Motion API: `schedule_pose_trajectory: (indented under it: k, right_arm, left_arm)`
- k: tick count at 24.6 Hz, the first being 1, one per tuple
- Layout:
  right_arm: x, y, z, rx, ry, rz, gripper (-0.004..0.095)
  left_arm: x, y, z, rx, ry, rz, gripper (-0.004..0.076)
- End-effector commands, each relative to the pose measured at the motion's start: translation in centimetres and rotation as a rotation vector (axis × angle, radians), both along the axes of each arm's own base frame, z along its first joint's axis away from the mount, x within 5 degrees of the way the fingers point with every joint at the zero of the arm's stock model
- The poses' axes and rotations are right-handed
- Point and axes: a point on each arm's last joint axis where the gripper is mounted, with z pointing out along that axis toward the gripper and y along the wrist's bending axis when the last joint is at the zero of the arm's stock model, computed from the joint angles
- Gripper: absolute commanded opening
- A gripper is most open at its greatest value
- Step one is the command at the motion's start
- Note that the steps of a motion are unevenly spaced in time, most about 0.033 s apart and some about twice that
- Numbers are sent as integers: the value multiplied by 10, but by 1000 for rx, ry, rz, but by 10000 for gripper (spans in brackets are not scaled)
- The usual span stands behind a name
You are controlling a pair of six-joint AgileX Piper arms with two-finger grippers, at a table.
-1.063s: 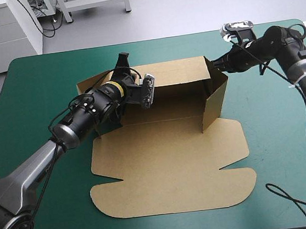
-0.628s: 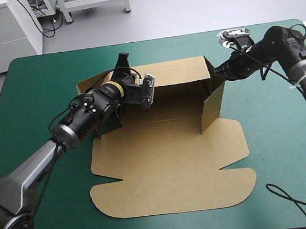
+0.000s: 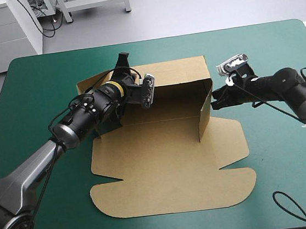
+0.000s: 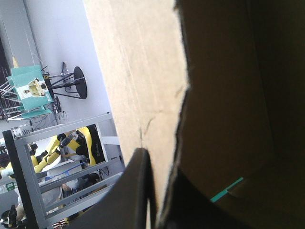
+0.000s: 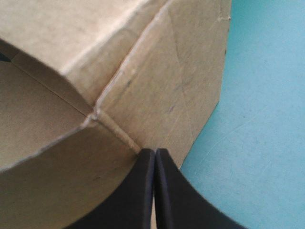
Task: Fold the box
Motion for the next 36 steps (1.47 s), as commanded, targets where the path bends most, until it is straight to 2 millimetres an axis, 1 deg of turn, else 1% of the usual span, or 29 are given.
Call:
schedule_pose_trajectory:
  k: [1,2,3,5,6,7,9,13,16,19,22,23,25,28,29,30,31,32,33,34,35,36]
  right_arm:
    - [-3,0,18,0,-148,47,49]
    - [-5,1,17,-9,-149,74,145]
    - [-7,2,17,-10,-141,111,280]
    - [-13,6,15,-5,-110,188,609]
    - [-16,8,13,-6,-100,224,692]
    - [-18,9,11,-9,-93,260,737]
    - [-18,13,7,-33,-100,280,743]
    - [-10,21,4,-67,-163,215,744]
    - [-4,35,3,-104,-239,194,744]
    - [1,46,3,-139,-307,136,742]
    - [5,49,7,-149,-352,49,742]
    - [6,48,8,-142,-355,25,739]
    - [6,48,8,-129,-345,13,700]
    - [5,50,6,-106,-319,16,576]
    - [3,51,5,-100,-306,29,512]
    - [2,52,4,-91,-290,54,375]
    - [1,53,4,-88,-284,63,304]
    - [0,54,3,-83,-275,77,182]
    - [-1,55,3,-81,-271,83,122]
    - [-1,55,3,-78,-266,89,14]
    - [-2,55,3,-77,-264,92,-22]
    - [-2,56,2,-74,-258,102,-19]
  left_arm:
    - [-11,3,1,-14,102,52,-8]
    - [-11,3,1,-14,102,52,-8]
    - [-11,3,1,-16,103,53,-8]
    - [-11,3,1,-17,109,54,-8]
    - [-11,4,0,-15,110,55,-8]
    - [-11,4,0,-15,110,55,-8]
    - [-11,3,0,-21,119,58,-7]
    - [-14,3,-2,-31,159,67,-6]
    - [-16,3,-4,-36,193,69,-6]
    - [-18,3,-6,-9,216,64,-6]
    - [-22,2,-9,21,242,55,-7]
    - [-24,-1,-9,29,250,42,-6]
    - [-26,-4,-10,33,256,27,-7]
    - [-30,-10,-10,45,252,-2,-7]
    - [-32,-11,-10,46,251,-8,-7]
    - [-32,-12,-10,49,249,-11,-7]
    - [-32,-12,-10,50,250,-10,-7]
    - [-32,-12,-10,50,251,-10,-7]
    - [-32,-12,-10,50,251,-10,-7]
    - [-32,-12,-10,50,251,-10,-7]
    - [-32,-12,-10,50,251,-10,-7]
    - [-32,-12,-10,50,251,-10,-7]
